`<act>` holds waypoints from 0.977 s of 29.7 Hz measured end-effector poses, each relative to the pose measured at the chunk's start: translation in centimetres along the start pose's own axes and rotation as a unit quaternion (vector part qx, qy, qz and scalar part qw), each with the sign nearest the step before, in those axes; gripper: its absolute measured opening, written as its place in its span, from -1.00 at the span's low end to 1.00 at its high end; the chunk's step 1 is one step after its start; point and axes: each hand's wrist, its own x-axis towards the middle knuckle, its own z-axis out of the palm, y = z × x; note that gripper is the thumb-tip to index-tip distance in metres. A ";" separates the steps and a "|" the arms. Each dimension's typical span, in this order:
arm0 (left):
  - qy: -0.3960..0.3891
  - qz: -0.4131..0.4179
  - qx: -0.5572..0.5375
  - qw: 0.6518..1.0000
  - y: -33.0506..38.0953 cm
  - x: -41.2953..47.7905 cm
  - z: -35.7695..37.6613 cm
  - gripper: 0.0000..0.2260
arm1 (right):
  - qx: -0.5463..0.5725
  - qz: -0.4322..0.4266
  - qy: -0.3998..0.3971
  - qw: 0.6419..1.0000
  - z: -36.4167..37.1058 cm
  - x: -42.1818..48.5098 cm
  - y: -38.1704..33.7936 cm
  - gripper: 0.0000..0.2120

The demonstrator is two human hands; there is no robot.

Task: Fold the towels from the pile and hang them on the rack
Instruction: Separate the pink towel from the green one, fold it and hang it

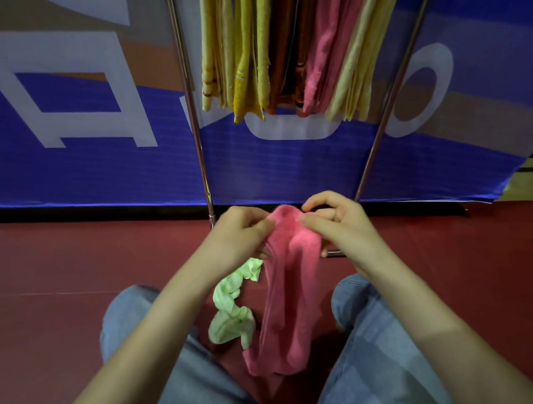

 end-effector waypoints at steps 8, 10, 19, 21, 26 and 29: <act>-0.024 -0.008 -0.029 0.999 0.2 0.0 1.0 -0.82 | -0.015 -0.111 -0.012 0.994 1.8 -0.6 0.7 -0.93; -0.041 -0.023 -0.063 0.997 0.3 -0.2 1.0 -0.80 | -0.048 -0.112 -0.033 0.992 2.1 -0.4 1.2 -0.89; -0.049 -0.016 -0.051 0.997 -0.4 -1.2 0.9 -0.82 | 0.059 -0.100 -0.071 0.991 2.8 -1.0 2.5 -0.75; -0.058 -0.010 -0.034 0.998 -0.7 -1.2 0.7 -0.88 | 0.076 -0.091 -0.087 0.989 2.9 -1.0 3.1 -0.68; -0.070 0.011 0.052 0.996 -1.2 -1.1 0.3 -0.84 | 0.081 -0.083 -0.121 0.986 2.4 -1.0 4.0 -0.40; -0.074 0.033 0.120 0.989 -1.7 -1.1 0.3 -0.84 | 0.034 -0.070 -0.124 0.989 2.2 -1.3 4.2 -0.50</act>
